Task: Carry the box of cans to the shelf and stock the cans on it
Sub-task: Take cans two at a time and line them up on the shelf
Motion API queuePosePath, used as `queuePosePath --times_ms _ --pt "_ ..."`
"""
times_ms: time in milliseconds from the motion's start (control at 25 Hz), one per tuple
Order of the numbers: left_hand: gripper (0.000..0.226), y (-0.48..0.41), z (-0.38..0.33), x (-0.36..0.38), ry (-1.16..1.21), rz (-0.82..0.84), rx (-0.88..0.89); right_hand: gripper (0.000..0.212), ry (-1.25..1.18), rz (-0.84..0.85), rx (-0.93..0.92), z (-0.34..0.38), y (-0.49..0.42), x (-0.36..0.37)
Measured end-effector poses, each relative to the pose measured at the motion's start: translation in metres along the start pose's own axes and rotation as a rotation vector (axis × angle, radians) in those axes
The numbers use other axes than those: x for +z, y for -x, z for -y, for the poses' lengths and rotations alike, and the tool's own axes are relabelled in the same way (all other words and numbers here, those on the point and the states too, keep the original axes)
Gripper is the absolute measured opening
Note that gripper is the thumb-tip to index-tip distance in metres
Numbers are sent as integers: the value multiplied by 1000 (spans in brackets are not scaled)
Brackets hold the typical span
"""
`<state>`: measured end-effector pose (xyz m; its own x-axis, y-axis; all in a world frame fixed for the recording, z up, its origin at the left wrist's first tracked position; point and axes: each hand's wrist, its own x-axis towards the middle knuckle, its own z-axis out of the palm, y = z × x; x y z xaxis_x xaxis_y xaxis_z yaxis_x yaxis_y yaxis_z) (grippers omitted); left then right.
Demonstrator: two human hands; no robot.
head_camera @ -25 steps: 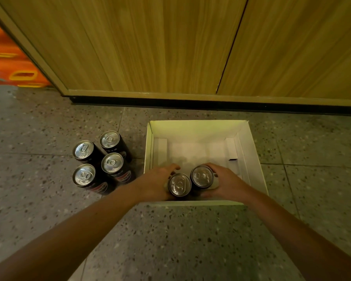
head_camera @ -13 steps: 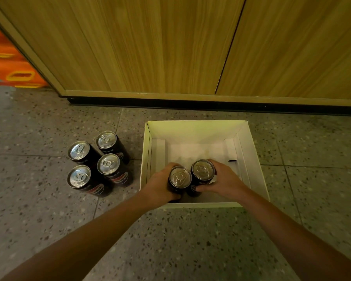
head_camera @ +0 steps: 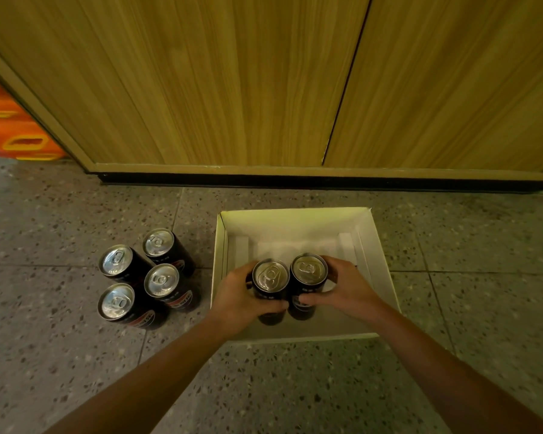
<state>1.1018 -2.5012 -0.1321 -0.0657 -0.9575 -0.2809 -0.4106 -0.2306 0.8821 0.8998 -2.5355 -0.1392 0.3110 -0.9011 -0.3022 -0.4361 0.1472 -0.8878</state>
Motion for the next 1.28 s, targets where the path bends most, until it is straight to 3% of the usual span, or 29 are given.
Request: queuePosePath --times_ms 160,360,640,800,880,960,1120,1280 --pt "61 2 -85 -38 78 -32 47 60 -90 -37 -40 81 11 -38" --pt "55 44 -251 -118 84 -41 106 59 -114 -51 -79 251 60 -98" --pt "54 130 -507 -238 106 -130 187 96 -84 -60 -152 521 150 -196" --pt "62 172 -642 -300 113 -165 251 65 -108 -66 -205 665 199 -250" --pt "62 187 -700 -326 93 -168 304 73 -96 -105 -240 725 219 -272" --pt "59 200 -751 -347 91 -172 362 81 -79 -153 -289 773 234 -289" --pt "51 212 -826 -381 98 -206 441 67 -54 -246 -352 848 246 -315" --pt "49 200 -871 -401 96 -233 488 70 -78 -300 -389 886 235 -337"
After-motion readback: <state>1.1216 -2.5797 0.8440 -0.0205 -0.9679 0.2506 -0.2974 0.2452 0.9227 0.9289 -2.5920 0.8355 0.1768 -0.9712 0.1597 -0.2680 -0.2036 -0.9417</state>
